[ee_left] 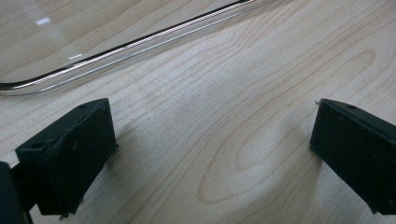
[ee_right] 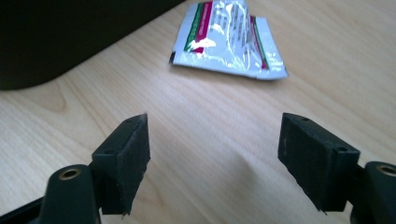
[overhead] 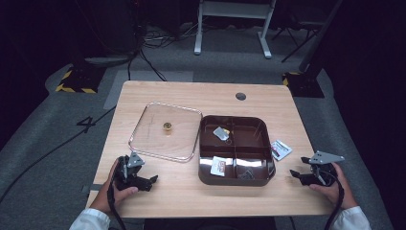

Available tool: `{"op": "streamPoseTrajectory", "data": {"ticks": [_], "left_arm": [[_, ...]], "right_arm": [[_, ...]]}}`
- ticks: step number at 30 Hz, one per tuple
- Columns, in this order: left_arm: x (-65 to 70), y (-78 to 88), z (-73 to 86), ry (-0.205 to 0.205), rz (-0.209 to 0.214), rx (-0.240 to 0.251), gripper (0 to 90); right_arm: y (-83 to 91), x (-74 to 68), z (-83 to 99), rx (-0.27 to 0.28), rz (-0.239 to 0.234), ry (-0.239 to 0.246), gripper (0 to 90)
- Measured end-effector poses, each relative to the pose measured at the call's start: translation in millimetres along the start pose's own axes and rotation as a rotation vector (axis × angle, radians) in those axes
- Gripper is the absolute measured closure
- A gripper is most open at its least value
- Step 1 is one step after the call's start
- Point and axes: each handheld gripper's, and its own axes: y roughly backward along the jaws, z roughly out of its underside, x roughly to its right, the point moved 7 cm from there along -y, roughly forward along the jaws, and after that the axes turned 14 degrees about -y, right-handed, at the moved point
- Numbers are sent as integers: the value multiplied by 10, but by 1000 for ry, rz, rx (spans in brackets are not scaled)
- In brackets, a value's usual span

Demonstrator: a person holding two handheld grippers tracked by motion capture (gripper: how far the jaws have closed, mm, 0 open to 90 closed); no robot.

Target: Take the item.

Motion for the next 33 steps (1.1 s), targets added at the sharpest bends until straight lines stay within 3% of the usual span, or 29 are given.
{"op": "streamPoseTrajectory", "data": {"ticks": [3, 8, 11, 33], "left_arm": [[0, -1, -1, 1, 0, 1, 3], [0, -1, 0, 0, -1, 1, 3], [0, 1, 1, 0, -2, 0, 4], [-4, 6, 7, -5, -4, -1, 3]], "right_arm": [[-8, 19, 96, 3, 5, -25, 263], [16, 43, 215, 57, -38, -106, 240], [34, 61, 256, 59, -46, -143, 222], [40, 51, 267, 64, -23, -169, 224]]}}
